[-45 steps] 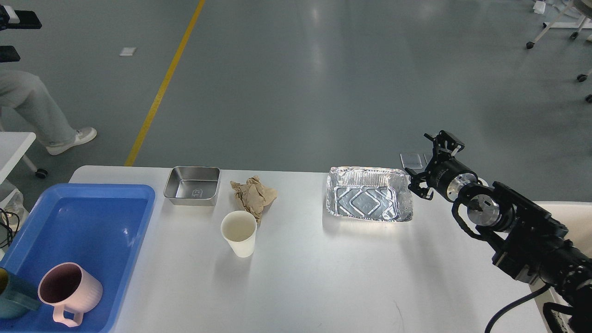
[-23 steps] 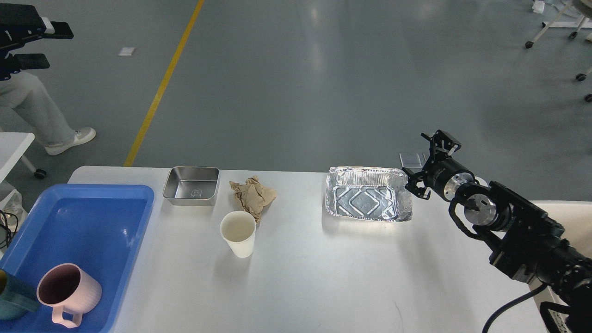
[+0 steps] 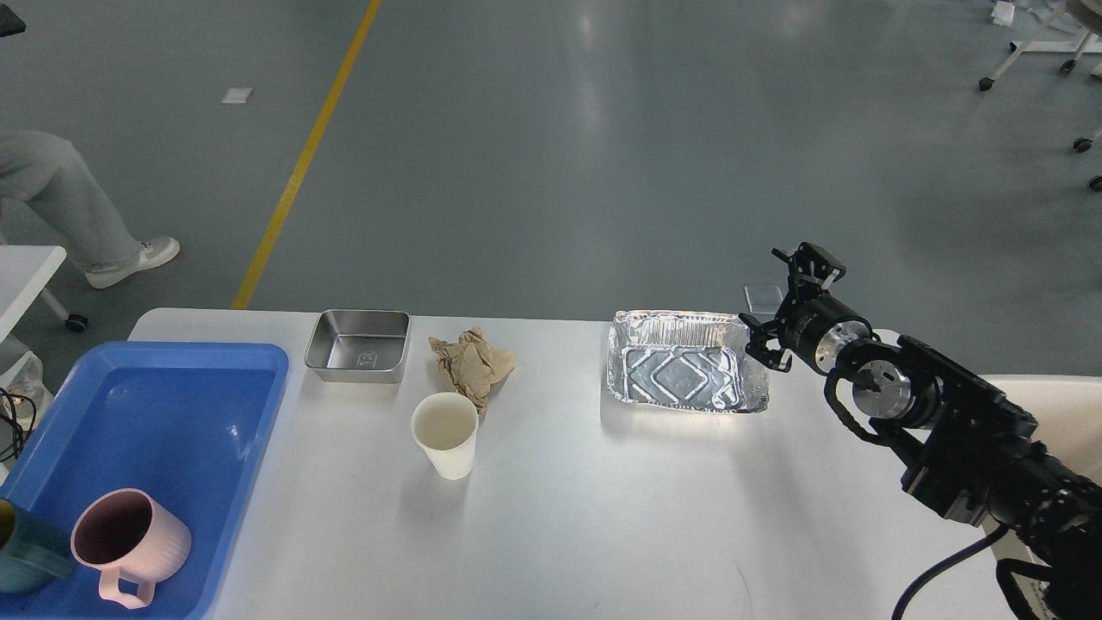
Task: Tidy desktop
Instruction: 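Raise the left gripper out of the bin and away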
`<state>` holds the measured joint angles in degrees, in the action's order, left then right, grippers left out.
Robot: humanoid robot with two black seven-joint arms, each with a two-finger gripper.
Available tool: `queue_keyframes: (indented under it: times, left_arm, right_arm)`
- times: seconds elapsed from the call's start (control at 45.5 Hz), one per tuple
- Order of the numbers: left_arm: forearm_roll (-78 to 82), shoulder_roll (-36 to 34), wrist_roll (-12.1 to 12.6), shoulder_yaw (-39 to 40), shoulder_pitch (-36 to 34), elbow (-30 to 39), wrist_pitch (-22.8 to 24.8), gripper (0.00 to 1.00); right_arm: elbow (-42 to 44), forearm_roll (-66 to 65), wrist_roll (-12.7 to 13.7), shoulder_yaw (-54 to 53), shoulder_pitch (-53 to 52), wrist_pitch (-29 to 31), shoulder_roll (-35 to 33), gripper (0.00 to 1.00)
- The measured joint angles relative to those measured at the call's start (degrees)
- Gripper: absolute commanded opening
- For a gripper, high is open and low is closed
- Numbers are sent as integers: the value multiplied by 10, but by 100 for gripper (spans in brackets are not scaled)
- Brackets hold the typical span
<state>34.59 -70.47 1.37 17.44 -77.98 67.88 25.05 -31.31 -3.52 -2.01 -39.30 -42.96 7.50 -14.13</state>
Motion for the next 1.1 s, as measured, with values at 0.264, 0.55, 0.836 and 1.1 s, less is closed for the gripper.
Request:
queue_keyframes:
  times: [0.264,0.55,0.836,1.1]
  left_arm:
    - [-59,11,7,-5,31,-11,-71,93]
    - [-12,30,7,-62,52,-6,-35,90]
    - [84,29,33,-85,44,9,36,85]
    - [126,36,66,-136,44,30,52,83]
  right_arm:
    - [-2,-1,0,1,0,-4,7,100]
    - [-2,-1,0,1,2,-7,13,100]
    - [1,-4,0,1,3,-7,11,100]
    - [3,-16,0,5,4,-7,14,100]
